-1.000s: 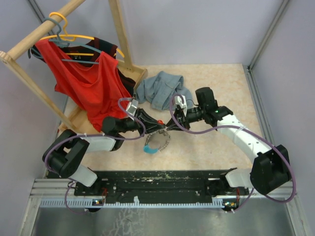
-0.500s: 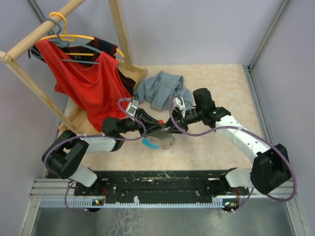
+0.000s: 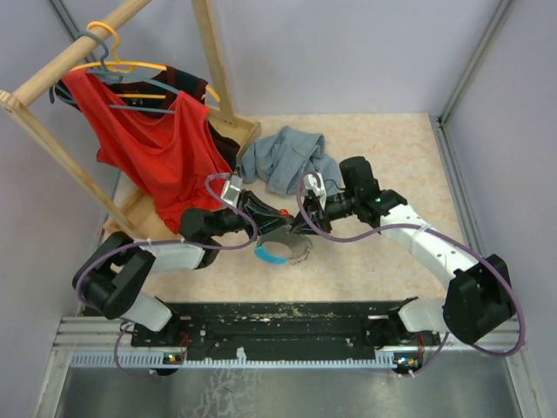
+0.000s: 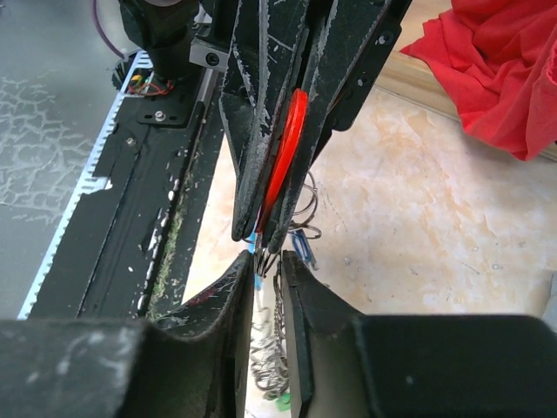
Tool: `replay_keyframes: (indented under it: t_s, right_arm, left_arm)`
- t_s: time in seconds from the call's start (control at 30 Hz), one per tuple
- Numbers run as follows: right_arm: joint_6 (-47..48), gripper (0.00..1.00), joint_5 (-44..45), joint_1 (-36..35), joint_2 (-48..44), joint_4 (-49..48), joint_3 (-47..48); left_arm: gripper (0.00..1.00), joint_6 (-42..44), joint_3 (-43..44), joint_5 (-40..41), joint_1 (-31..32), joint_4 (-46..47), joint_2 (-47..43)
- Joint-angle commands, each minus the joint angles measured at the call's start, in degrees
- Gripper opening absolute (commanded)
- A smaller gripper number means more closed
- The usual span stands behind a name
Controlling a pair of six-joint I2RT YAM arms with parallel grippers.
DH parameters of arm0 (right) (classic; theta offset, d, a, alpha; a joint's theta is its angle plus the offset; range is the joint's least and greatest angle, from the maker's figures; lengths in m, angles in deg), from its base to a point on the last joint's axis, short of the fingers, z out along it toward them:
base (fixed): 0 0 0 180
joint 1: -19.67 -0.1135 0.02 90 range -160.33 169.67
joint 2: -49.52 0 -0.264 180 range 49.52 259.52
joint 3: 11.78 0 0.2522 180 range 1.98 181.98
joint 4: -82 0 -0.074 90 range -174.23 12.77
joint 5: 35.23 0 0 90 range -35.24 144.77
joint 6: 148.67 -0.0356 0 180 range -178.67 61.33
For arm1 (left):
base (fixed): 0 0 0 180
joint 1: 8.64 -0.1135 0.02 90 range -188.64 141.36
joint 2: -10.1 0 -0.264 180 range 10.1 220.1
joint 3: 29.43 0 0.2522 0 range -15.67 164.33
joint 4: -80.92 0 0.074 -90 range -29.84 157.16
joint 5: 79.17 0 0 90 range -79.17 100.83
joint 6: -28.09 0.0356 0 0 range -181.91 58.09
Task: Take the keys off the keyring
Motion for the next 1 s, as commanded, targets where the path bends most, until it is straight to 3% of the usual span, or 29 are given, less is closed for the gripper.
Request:
replay_keyframes:
  t_s: [0.0, 0.33, 0.47, 0.97]
  right_arm:
    - [-0.64, 0.17, -0.07, -0.78, -0.17, -1.58, 1.07]
    - [-0.72, 0.17, 0.11, -0.72, -0.63, 0.99, 3.20]
    - [-0.02, 0.00, -0.60, -0.63, -0.72, 1.94, 3.65]
    - [1.74, 0.00, -10.10, 2.40, -1.22, 4.61, 4.13]
  left_arm:
    - [0.00, 0.98, 0.27, 2.03, 0.40, 15.15, -1.91]
    - [0.00, 2.64, -1.23, 1.97, 0.32, 14.34, -2.77]
    - [0.00, 3.66, -1.82, 1.97, 0.19, 13.33, -3.69]
    - [0.00, 3.65, -4.82, -2.98, -1.79, 15.13, -3.61]
